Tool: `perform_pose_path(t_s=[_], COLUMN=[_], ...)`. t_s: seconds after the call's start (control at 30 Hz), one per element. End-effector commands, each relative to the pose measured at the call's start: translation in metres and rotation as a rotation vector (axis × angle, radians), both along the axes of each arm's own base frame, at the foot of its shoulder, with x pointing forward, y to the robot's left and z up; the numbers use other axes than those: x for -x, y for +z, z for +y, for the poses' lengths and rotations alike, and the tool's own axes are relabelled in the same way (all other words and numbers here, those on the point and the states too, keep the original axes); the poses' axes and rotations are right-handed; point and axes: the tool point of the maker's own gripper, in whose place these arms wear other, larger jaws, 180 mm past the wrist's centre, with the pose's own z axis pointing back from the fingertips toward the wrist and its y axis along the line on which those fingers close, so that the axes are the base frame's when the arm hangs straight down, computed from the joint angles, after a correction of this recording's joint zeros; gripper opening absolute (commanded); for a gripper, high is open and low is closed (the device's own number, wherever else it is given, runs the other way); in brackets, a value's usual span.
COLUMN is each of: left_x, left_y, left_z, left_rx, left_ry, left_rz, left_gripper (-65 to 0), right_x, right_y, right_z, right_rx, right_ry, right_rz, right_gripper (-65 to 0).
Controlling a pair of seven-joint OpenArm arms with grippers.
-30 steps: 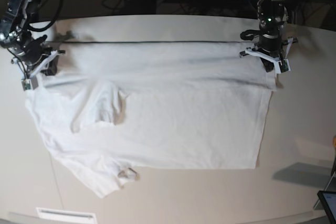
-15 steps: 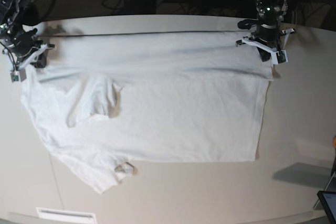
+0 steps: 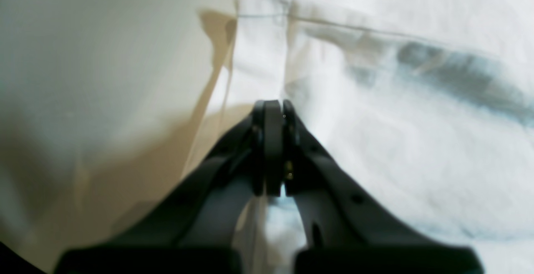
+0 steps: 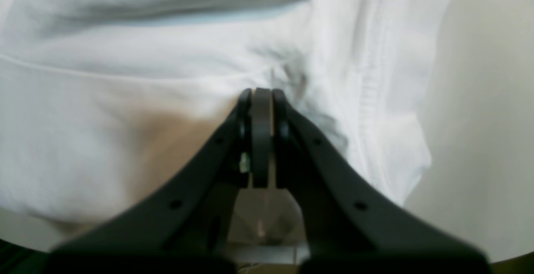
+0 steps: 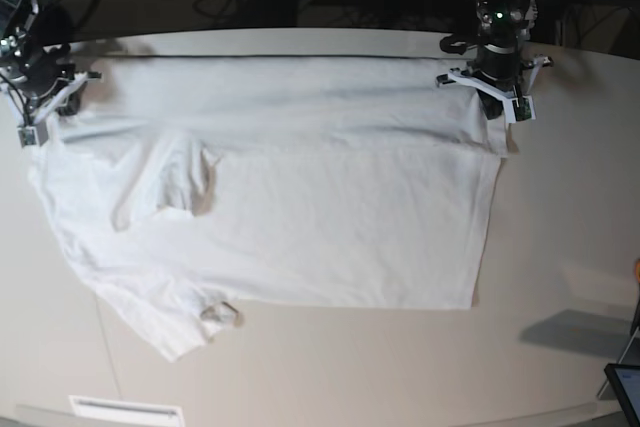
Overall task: Fold the T-shirt properly
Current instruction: 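Pull the folded edge corners outward with both grippers to smooth the shirt, then release the edge and move both open grippers to the hem corners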
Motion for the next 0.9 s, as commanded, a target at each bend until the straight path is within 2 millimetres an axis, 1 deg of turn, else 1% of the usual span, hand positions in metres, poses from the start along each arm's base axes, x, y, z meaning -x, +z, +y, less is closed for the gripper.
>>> perform_pose_path(t_s=[0.0, 0.03, 0.17, 0.23, 0.37, 0.4, 0.43, 0.5, 0.53, 0.63, 0.73, 0.87], left_x=[0.001, 0.001, 0.005, 0.012, 0.010, 0.008, 0.006, 0.002, -0.001, -0.007, -0.006, -0.013], left_y=[0.002, 0.002, 0.000, -0.001, 0.021, 0.027, 0.033, 0.040, 0.043, 0.053, 0.058, 0.079], left_z=[0.001, 0.001, 0.000, -0.001, -0.010, -0.008, -0.002, 0.011, 0.014, 0.024, 0.035, 0.038], left_rx=[0.003, 0.003, 0.006, 0.006, 0.007, 0.002, -0.009, -0.026, -0.031, -0.052, -0.065, -0.078], left_ry=[-0.006, -0.006, -0.006, -0.010, -0.037, -0.033, -0.019, 0.014, 0.022, 0.039, 0.063, 0.070], left_rz=[0.005, 0.005, 0.017, 0.028, -0.022, -0.038, -0.054, -0.076, -0.086, -0.114, -0.126, -0.184], left_gripper=[-65.0, -65.0, -65.0, -65.0, -65.0, -65.0, -65.0, -65.0, -65.0, -65.0, -65.0, -65.0], right_x=[-0.011, -0.014, -0.015, -0.015, -0.016, -0.016, -0.017, -0.018, -0.019, -0.024, -0.032, -0.047], right_y=[0.012, 0.013, 0.014, 0.014, 0.016, 0.017, 0.017, 0.020, 0.022, 0.035, 0.055, 0.085], right_z=[-0.006, -0.006, -0.006, -0.006, -0.011, -0.011, -0.011, -0.012, -0.012, -0.010, -0.007, -0.003], right_rx=[0.027, 0.026, 0.026, 0.026, 0.041, 0.040, 0.042, 0.049, 0.053, 0.075, 0.106, 0.151], right_ry=[0.005, 0.004, 0.004, 0.004, 0.013, 0.014, 0.016, 0.019, 0.020, 0.034, 0.054, 0.083], right_rz=[-0.036, -0.043, -0.046, -0.046, -0.046, -0.048, -0.048, -0.054, -0.060, -0.094, -0.151, -0.236], right_gripper=[-62.8, -62.8, -62.8, -62.8, -62.8, -62.8, -62.8, -62.8, -62.8, -62.8, -62.8, -61.8])
